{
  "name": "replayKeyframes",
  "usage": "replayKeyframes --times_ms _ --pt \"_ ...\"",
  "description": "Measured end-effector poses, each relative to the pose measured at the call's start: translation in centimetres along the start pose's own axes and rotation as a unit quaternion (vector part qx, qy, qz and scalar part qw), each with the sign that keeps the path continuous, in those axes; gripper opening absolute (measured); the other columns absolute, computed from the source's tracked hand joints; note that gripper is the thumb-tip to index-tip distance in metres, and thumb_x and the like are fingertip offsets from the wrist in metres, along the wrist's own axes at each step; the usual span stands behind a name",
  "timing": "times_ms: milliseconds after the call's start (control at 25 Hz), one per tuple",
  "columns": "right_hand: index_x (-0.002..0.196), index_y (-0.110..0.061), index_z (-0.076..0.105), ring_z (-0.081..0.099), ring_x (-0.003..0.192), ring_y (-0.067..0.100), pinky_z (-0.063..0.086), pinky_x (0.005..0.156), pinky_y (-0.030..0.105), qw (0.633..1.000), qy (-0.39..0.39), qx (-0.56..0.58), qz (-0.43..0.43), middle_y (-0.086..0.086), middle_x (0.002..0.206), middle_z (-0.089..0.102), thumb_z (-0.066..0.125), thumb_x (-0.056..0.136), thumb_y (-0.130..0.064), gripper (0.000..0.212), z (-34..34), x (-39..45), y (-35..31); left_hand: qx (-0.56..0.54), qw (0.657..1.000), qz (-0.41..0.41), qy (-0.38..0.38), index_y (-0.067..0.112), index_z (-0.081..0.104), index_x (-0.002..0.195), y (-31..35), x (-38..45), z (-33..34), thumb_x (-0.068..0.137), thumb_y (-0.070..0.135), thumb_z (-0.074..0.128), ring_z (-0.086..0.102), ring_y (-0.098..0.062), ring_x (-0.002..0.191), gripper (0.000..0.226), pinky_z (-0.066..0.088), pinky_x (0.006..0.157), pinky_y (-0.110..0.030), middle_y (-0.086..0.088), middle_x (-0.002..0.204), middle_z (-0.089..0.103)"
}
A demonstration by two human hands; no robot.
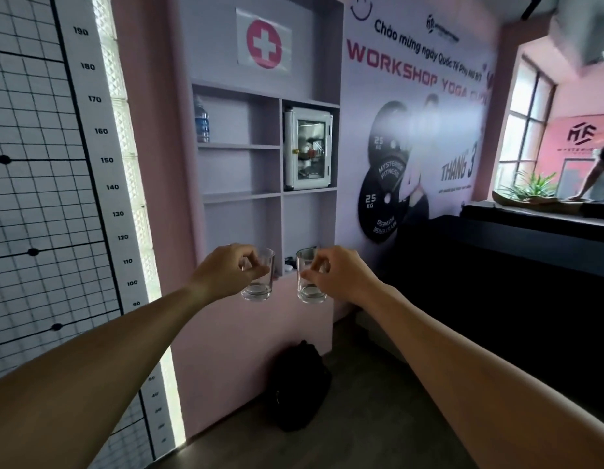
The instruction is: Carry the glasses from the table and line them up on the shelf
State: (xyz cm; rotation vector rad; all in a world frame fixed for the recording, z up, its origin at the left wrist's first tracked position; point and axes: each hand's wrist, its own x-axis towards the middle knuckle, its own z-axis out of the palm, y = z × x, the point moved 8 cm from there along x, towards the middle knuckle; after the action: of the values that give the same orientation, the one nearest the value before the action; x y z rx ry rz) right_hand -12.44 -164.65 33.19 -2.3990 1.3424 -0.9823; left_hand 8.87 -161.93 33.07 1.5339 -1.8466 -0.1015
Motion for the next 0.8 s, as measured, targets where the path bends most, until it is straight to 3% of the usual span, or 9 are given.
replayKeyframes --times_ms 160,280,480,681,801 --pt "0.074 -0.03 0.062 0.057 0.071 0.011 0.045 0.058 0.023 0.999 -0.026 0.002 -0.03 -0.013 0.073 0.057 0.072 0.082 -0.042 0.018 1.1 8.9 3.0 0.015 1.0 -0.01 0.014 0.024 0.067 0.078 -2.5 8.1 1.1 0.082 0.042 0.075 0.067 -0.022 0.087 0.021 0.055 0.084 -0.047 0.0 0.089 0.071" --pt "0.076 -0.027 0.063 0.061 0.08 0.017 0.052 0.068 0.031 0.998 -0.031 0.009 -0.057 -0.001 0.086 0.065 0.072 0.083 -0.041 0.018 2.2 15.5 4.7 0.02 0.998 -0.032 0.043 0.024 0.068 0.077 -5.2 13.4 1.5 0.083 0.042 0.073 0.067 -0.022 0.086 0.02 0.055 0.082 -0.046 0.0 0.088 0.072" --pt "0.076 -0.024 0.066 0.061 0.078 0.018 0.054 0.072 0.036 0.994 -0.052 0.024 -0.088 0.0 0.08 0.066 0.073 0.083 -0.04 0.019 6.7 24.8 6.9 0.038 0.995 -0.065 0.066 0.025 0.067 0.075 -11.2 20.7 2.8 0.083 0.043 0.072 0.068 -0.02 0.087 0.02 0.055 0.082 -0.042 0.002 0.087 0.072" --pt "0.068 -0.032 0.058 0.048 0.065 0.003 0.04 0.063 0.025 0.99 -0.059 0.039 -0.123 -0.018 0.068 0.048 0.073 0.083 -0.042 0.023 11.8 35.8 7.9 0.049 0.991 -0.069 0.105 0.03 0.063 0.072 -17.8 29.0 2.6 0.083 0.047 0.07 0.067 -0.014 0.086 0.021 0.053 0.076 -0.035 0.007 0.085 0.071" --pt "0.066 -0.034 0.058 0.051 0.069 0.006 0.037 0.061 0.023 0.988 -0.047 0.047 -0.14 -0.02 0.069 0.05 0.073 0.081 -0.043 0.024 14.2 43.6 7.6 0.061 0.988 -0.063 0.13 0.026 0.067 0.076 -21.8 35.0 1.2 0.084 0.045 0.07 0.066 -0.013 0.085 0.021 0.048 0.068 -0.028 0.007 0.088 0.071"
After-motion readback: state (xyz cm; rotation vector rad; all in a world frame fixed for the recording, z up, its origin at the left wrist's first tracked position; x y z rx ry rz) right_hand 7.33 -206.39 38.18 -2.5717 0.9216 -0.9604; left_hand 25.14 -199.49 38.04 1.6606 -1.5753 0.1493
